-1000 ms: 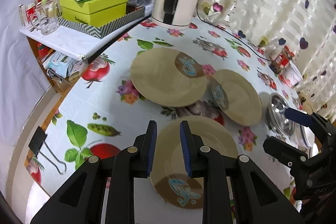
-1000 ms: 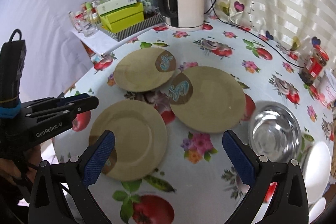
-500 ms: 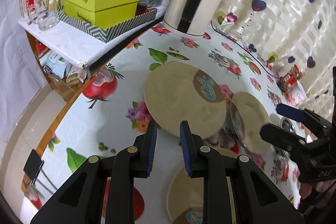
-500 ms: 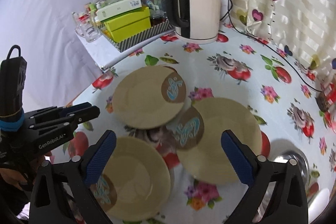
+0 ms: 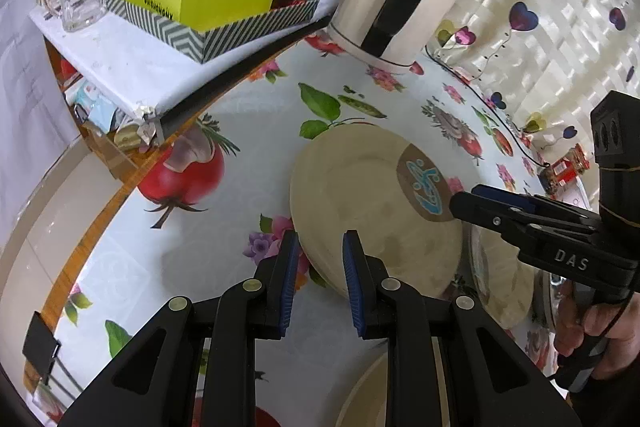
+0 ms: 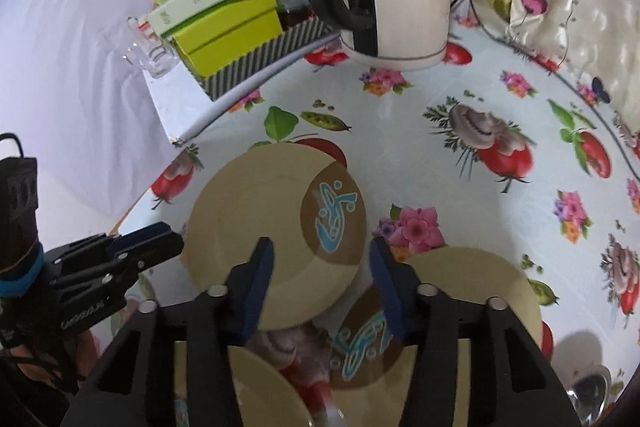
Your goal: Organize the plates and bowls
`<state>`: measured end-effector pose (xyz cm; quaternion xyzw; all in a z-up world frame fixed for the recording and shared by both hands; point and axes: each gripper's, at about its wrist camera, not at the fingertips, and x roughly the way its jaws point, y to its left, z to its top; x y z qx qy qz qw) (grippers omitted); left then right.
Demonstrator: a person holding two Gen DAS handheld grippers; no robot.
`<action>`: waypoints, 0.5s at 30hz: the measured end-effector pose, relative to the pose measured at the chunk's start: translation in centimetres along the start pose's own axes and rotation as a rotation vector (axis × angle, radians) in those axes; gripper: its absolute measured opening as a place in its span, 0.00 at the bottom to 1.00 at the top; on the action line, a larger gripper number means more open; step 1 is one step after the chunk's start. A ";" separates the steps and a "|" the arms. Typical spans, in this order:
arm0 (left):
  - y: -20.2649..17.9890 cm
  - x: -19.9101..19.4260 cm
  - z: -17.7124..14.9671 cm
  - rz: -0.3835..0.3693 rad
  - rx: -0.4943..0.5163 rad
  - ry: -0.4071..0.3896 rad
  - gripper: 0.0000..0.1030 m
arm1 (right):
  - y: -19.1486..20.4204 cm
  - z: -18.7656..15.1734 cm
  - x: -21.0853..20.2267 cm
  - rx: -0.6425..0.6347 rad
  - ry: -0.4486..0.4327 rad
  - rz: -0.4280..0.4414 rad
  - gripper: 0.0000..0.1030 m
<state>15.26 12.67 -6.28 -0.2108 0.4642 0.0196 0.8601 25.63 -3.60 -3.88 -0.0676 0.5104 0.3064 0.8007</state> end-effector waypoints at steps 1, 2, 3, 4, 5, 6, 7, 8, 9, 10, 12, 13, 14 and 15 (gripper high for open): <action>0.1 0.2 0.0 0.000 -0.005 0.004 0.23 | -0.1 0.2 0.5 0.001 0.009 -0.001 0.44; 0.2 0.4 0.0 -0.001 -0.011 0.009 0.23 | -0.3 0.3 0.9 0.001 0.015 -0.003 0.43; 0.3 0.6 0.0 0.000 -0.016 0.013 0.23 | -0.3 0.5 1.3 0.001 0.023 -0.005 0.42; 0.4 0.8 0.0 0.002 -0.021 0.017 0.23 | -0.4 0.6 1.7 0.002 0.030 -0.002 0.39; 0.5 1.0 -0.1 0.002 -0.024 0.020 0.23 | -0.4 0.7 2.0 0.003 0.037 -0.001 0.36; 0.5 1.1 -0.1 0.001 -0.026 0.022 0.23 | -0.5 0.7 2.3 0.004 0.042 -0.001 0.35; 0.5 1.2 -0.1 0.000 -0.029 0.025 0.23 | -0.6 0.8 2.6 0.006 0.048 -0.002 0.35; 0.5 1.3 -0.2 -0.003 -0.031 0.027 0.23 | -0.6 0.8 2.7 0.006 0.047 -0.005 0.35; 0.4 1.4 -0.1 -0.006 -0.032 0.028 0.23 | -0.7 0.9 2.8 0.005 0.045 -0.007 0.35; 0.4 1.5 -0.1 -0.006 -0.035 0.030 0.23 | -0.7 1.1 2.8 0.005 0.042 -0.008 0.34; 0.4 1.7 0.0 -0.007 -0.040 0.030 0.23 | -0.9 1.3 2.9 0.006 0.042 -0.007 0.32; 0.4 1.7 0.0 -0.007 -0.044 0.028 0.23 | -1.0 1.4 2.9 0.007 0.043 -0.011 0.32; 0.5 1.7 0.0 -0.005 -0.046 0.028 0.23 | -1.2 1.5 3.0 0.012 0.046 -0.012 0.32; 0.4 1.7 0.0 -0.004 -0.048 0.027 0.23 | -1.4 1.5 3.2 0.018 0.051 -0.011 0.32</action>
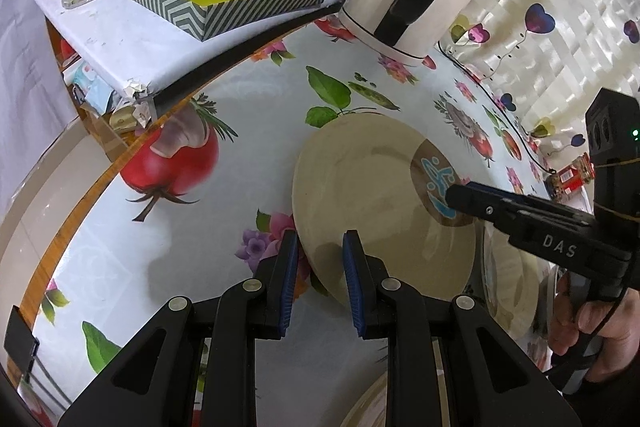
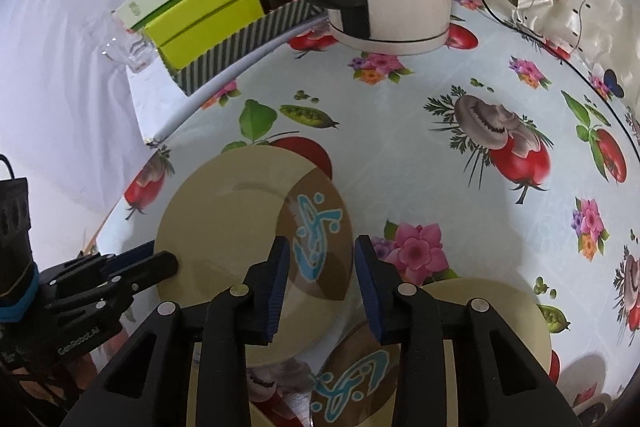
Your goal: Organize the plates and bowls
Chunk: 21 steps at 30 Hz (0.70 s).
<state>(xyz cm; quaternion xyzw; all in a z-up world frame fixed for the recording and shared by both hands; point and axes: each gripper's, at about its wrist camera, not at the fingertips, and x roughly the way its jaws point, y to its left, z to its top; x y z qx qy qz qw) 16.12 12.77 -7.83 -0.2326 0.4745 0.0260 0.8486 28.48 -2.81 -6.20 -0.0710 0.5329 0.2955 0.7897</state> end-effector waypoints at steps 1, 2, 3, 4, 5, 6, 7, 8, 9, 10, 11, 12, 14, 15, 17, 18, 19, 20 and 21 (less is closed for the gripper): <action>0.0 0.0 0.0 0.001 -0.001 0.000 0.23 | -0.2 0.0 0.2 0.003 0.005 -0.001 0.32; -0.1 0.0 0.0 0.001 -0.002 -0.001 0.23 | -0.2 0.0 0.3 0.004 0.011 -0.001 0.31; -0.1 0.1 0.0 -0.004 -0.004 0.002 0.23 | -0.3 -0.1 0.6 0.006 0.018 0.000 0.30; -0.1 0.1 0.0 -0.005 -0.009 0.003 0.23 | -0.3 -0.1 0.7 0.007 0.021 0.004 0.25; -0.1 0.1 0.1 -0.005 -0.011 0.003 0.23 | -0.3 -0.2 0.9 0.008 0.025 0.004 0.24; -0.1 0.1 0.0 -0.008 -0.014 0.003 0.23 | -0.3 -0.2 1.0 0.007 0.026 0.002 0.24; -0.1 0.2 0.0 -0.012 -0.018 0.002 0.23 | -0.3 -0.2 1.0 0.008 0.026 0.001 0.23; 0.0 0.2 0.0 -0.019 -0.022 0.002 0.23 | -0.4 -0.2 1.0 0.010 0.025 0.001 0.22; 0.1 0.2 0.0 -0.025 -0.026 0.002 0.23 | -0.5 -0.2 1.0 0.016 0.024 0.005 0.22; 0.1 0.3 0.0 -0.030 -0.030 0.001 0.23 | -0.6 -0.2 1.0 0.019 0.024 0.009 0.22; 0.2 0.3 0.0 -0.035 -0.033 0.000 0.23 | -0.6 -0.2 1.0 0.021 0.023 0.010 0.22; 0.3 0.4 0.0 -0.041 -0.035 -0.002 0.23 | -0.6 -0.2 1.1 0.022 0.022 0.009 0.22; 0.4 0.4 0.0 -0.051 -0.041 -0.007 0.23 | -0.6 -0.2 1.1 0.026 0.021 0.013 0.22; 0.5 0.4 0.0 -0.053 -0.045 -0.008 0.23 | -0.6 -0.2 1.1 0.027 0.021 0.015 0.22; 0.5 0.4 0.0 -0.059 -0.049 -0.005 0.23 | -0.6 -0.2 1.1 0.029 0.022 0.016 0.22; 0.5 0.4 0.0 -0.064 -0.049 -0.002 0.23 | -0.6 -0.2 1.1 0.032 0.022 0.016 0.22; 0.5 0.3 0.0 -0.071 -0.050 -0.002 0.23 | -0.6 -0.2 1.1 0.035 0.021 0.016 0.22; 0.5 0.2 -0.1 -0.074 -0.049 -0.004 0.23 | -0.7 -0.2 1.1 0.037 0.021 0.015 0.22; 0.4 0.1 -0.1 -0.073 -0.046 -0.008 0.23 | -0.7 -0.2 1.1 0.039 0.020 0.012 0.22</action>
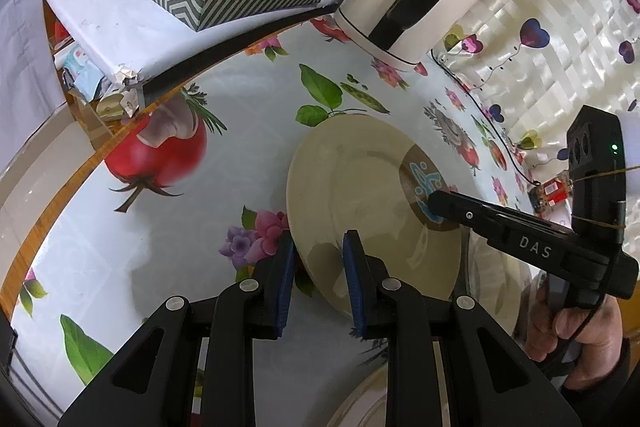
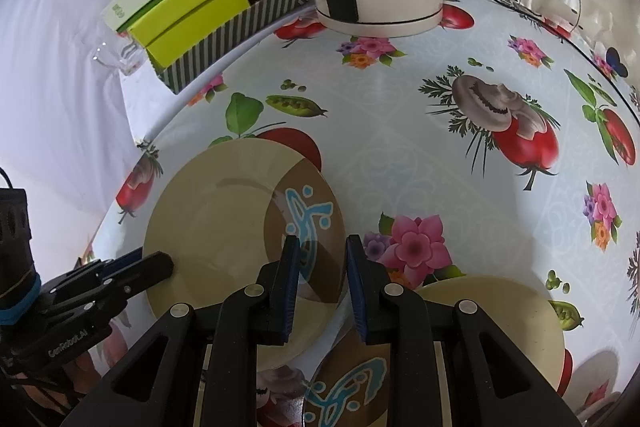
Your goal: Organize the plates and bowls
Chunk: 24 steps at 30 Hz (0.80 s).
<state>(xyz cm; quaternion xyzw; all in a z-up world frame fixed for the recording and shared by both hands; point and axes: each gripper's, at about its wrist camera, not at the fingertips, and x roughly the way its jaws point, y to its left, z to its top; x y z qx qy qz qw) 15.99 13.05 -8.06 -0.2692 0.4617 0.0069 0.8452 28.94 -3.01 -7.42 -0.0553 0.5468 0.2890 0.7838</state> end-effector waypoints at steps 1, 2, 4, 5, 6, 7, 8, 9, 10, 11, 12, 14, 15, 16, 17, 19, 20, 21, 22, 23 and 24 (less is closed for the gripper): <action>-0.1 -0.2 0.0 0.002 0.003 -0.004 0.23 | 0.0 0.0 0.0 0.003 0.000 -0.002 0.22; -0.2 -0.4 0.1 0.003 0.005 -0.008 0.23 | -0.1 0.0 0.0 0.007 0.001 0.000 0.22; -0.4 -0.7 0.2 0.008 0.009 -0.013 0.23 | 0.0 0.0 -0.1 0.005 -0.002 0.003 0.22; -0.5 -0.9 0.2 0.009 0.013 -0.016 0.23 | 0.1 0.1 -0.2 0.004 -0.003 0.003 0.22; -0.6 -1.2 0.3 0.011 0.018 -0.020 0.23 | 0.1 0.1 -0.3 0.005 -0.006 0.004 0.22; -0.7 -1.5 0.3 0.013 0.023 -0.026 0.23 | 0.2 0.1 -0.5 0.007 -0.008 0.007 0.22; -0.8 -1.8 0.3 0.014 0.026 -0.029 0.23 | 0.3 0.2 -0.8 0.006 -0.012 0.008 0.22; -0.8 -1.9 0.3 0.015 0.026 -0.030 0.23 | 0.4 0.2 -1.1 0.004 -0.017 0.008 0.22; -0.9 -2.2 0.2 0.016 0.028 -0.032 0.23 | 0.5 0.3 -1.3 0.002 -0.021 0.009 0.22; -0.9 -2.5 0.1 0.019 0.031 -0.034 0.23 | 0.7 0.3 -1.6 0.001 -0.024 0.009 0.22; -1.0 -2.7 0.0 0.021 0.032 -0.035 0.23 | 0.8 0.3 -1.9 0.000 -0.028 0.010 0.22; -1.1 -3.2 -0.3 0.021 0.036 -0.037 0.23 | 1.2 0.2 -2.5 -0.002 -0.034 0.009 0.22; -1.2 -3.6 -0.5 0.021 0.040 -0.038 0.23 | 1.4 0.0 -2.8 -0.002 -0.037 0.009 0.22; -1.3 -3.9 -0.7 0.022 0.041 -0.037 0.23 | 1.4 -0.2 -3.1 -0.002 -0.040 0.010 0.22; -1.4 -4.3 -0.9 0.023 0.044 -0.037 0.23 | 1.6 -0.5 -3.5 -0.002 -0.043 0.010 0.22; -1.7 -4.8 -1.4 0.024 0.051 -0.038 0.23 | 1.8 -1.0 -4.1 0.001 -0.048 0.013 0.22; -1.8 -5.2 -1.8 0.024 0.056 -0.037 0.23 | 2.0 -1.4 -4.5 0.003 -0.050 0.014 0.22; -1.9 -5.6 -2.1 0.024 0.058 -0.036 0.23 | 2.1 -1.8 -4.7 0.004 -0.051 0.013 0.22; -1.9 -5.9 -2.4 0.023 0.061 -0.035 0.23 | 2.3 -2.3 -5.1 0.004 -0.051 0.010 0.22; -2.0 -6.2 -2.9 0.023 0.065 -0.032 0.23 | 2.4 -2.8 -5.5 0.006 -0.051 0.009 0.22; -2.1 -6.4 -3.3 0.023 0.069 -0.030 0.23 | 2.6 -3.3 -5.8 0.008 -0.050 0.009 0.22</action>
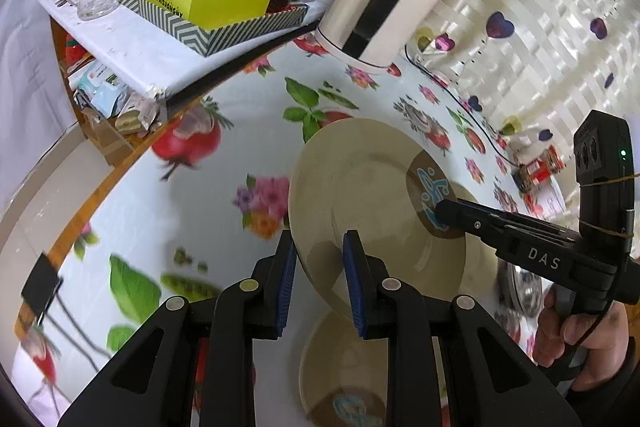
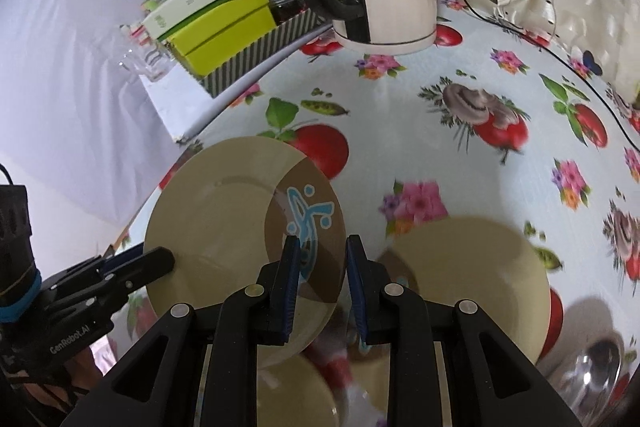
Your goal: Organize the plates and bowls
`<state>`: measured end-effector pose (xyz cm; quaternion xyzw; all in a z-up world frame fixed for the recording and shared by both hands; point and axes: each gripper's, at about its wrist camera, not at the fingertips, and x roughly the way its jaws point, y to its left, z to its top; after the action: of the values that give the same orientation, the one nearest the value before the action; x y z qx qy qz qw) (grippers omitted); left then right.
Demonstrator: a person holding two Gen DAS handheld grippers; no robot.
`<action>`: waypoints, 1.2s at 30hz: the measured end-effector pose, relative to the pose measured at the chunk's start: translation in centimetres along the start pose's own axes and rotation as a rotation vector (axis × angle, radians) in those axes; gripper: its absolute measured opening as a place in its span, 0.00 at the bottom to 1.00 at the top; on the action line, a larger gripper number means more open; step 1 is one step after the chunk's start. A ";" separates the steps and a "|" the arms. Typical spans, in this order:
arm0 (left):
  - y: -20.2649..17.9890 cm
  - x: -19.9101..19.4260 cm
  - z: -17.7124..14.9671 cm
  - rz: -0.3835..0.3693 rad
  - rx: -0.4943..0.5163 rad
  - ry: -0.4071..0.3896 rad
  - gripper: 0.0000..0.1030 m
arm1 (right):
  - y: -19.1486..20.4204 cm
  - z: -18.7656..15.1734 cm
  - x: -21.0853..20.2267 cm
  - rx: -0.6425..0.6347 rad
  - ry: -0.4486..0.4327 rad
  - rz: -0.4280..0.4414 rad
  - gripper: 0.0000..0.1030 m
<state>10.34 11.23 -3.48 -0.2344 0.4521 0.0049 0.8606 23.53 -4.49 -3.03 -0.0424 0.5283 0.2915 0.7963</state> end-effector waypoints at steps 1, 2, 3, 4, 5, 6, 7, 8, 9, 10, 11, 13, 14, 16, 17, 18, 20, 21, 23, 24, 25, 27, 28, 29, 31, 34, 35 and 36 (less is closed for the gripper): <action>-0.1 -0.3 -0.5 0.000 0.006 0.003 0.23 | 0.1 -0.5 -0.3 0.003 0.000 0.000 0.22; -0.2 -0.6 -0.9 0.000 0.010 0.006 0.23 | 0.2 -1.0 -0.6 0.006 0.000 0.000 0.22; -0.2 -0.8 -1.4 0.002 0.015 0.011 0.23 | 0.3 -1.7 -1.0 0.010 0.001 0.000 0.22; -0.4 -0.9 -1.8 0.002 0.020 0.015 0.23 | 0.4 -2.2 -1.3 0.013 0.001 -0.001 0.22; -0.4 -1.1 -2.3 0.002 0.025 0.021 0.23 | 0.5 -2.7 -1.5 0.014 0.002 -0.002 0.22; -0.5 -1.3 -2.9 0.002 0.028 0.026 0.23 | 0.7 -3.4 -1.8 0.014 0.001 -0.003 0.22; -0.6 -1.5 -3.4 0.004 0.033 0.032 0.23 | 0.8 -4.0 -2.0 0.015 0.001 -0.004 0.22; -0.7 -1.6 -3.9 0.005 0.039 0.037 0.23 | 1.0 -4.7 -2.3 0.019 0.004 -0.005 0.22; -0.8 -1.8 -4.3 0.007 0.043 0.041 0.23 | 1.0 -5.3 -2.5 0.024 0.007 -0.006 0.22; -0.9 -1.9 -4.8 0.009 0.048 0.047 0.23 | 1.1 -5.8 -2.6 0.027 0.009 -0.008 0.22; -1.0 -2.0 -5.2 0.009 0.052 0.053 0.23 | 1.1 -6.4 -2.7 0.029 0.012 -0.010 0.22; -1.1 -2.0 -5.8 0.009 0.058 0.065 0.23 | 1.2 -7.5 -2.9 0.038 0.019 -0.014 0.22; -1.1 -2.0 -6.2 0.010 0.062 0.071 0.23 | 1.2 -8.1 -3.0 0.044 0.023 -0.016 0.22; -1.3 -2.0 -6.8 0.013 0.067 0.079 0.23 | 1.2 -8.9 -3.1 0.051 0.028 -0.020 0.22; -1.3 -2.0 -7.0 0.015 0.069 0.084 0.23 | 1.2 -9.4 -3.2 0.056 0.032 -0.022 0.22; -1.4 -1.9 -7.1 0.015 0.070 0.087 0.23 | 1.1 -9.6 -3.2 0.059 0.035 -0.022 0.22; -1.5 -1.9 -7.5 0.014 0.073 0.094 0.23 | 1.1 -10.3 -3.2 0.063 0.041 -0.025 0.22; -1.5 -1.8 -7.6 0.014 0.074 0.097 0.23 | 1.1 -10.6 -3.2 0.065 0.043 -0.026 0.22; -1.6 -1.8 -7.9 0.014 0.076 0.103 0.23 | 1.0 -11.1 -3.2 0.071 0.050 -0.027 0.22; -1.6 -1.7 -8.0 0.016 0.078 0.107 0.23 | 0.9 -11.2 -3.2 0.072 0.051 -0.028 0.22; -1.7 -1.6 -8.1 0.017 0.079 0.110 0.23 | 0.9 -11.4 -3.1 0.072 0.053 -0.032 0.22; -1.7 -1.6 -8.3 0.017 0.079 0.117 0.23 | 0.9 -11.6 -3.0 0.072 0.058 -0.038 0.22; -1.7 -1.5 -8.4 0.018 0.080 0.119 0.23 | 0.9 -11.7 -3.0 0.072 0.059 -0.039 0.22; -1.7 -1.5 -8.4 0.020 0.081 0.121 0.23 | 0.9 -11.8 -3.0 0.070 0.062 -0.043 0.22; -1.7 -1.5 -8.6 0.023 0.084 0.124 0.23 | 0.9 -11.9 -2.9 0.067 0.066 -0.047 0.22; -1.7 -1.3 -8.7 0.029 0.085 0.130 0.23 | 1.0 -12.1 -2.7 0.063 0.073 -0.052 0.23; -1.6 -1.3 -8.8 0.029 0.086 0.132 0.23 | 0.9 -12.1 -2.6 0.062 0.075 -0.054 0.23; -1.7 -1.3 -8.9 0.032 0.088 0.130 0.23 | 1.0 -12.2 -2.5 0.061 0.078 -0.055 0.23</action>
<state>3.10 6.38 -6.08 -0.1892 0.5106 -0.0166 0.8386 12.39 -9.31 -6.01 -0.0439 0.5661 0.2514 0.7839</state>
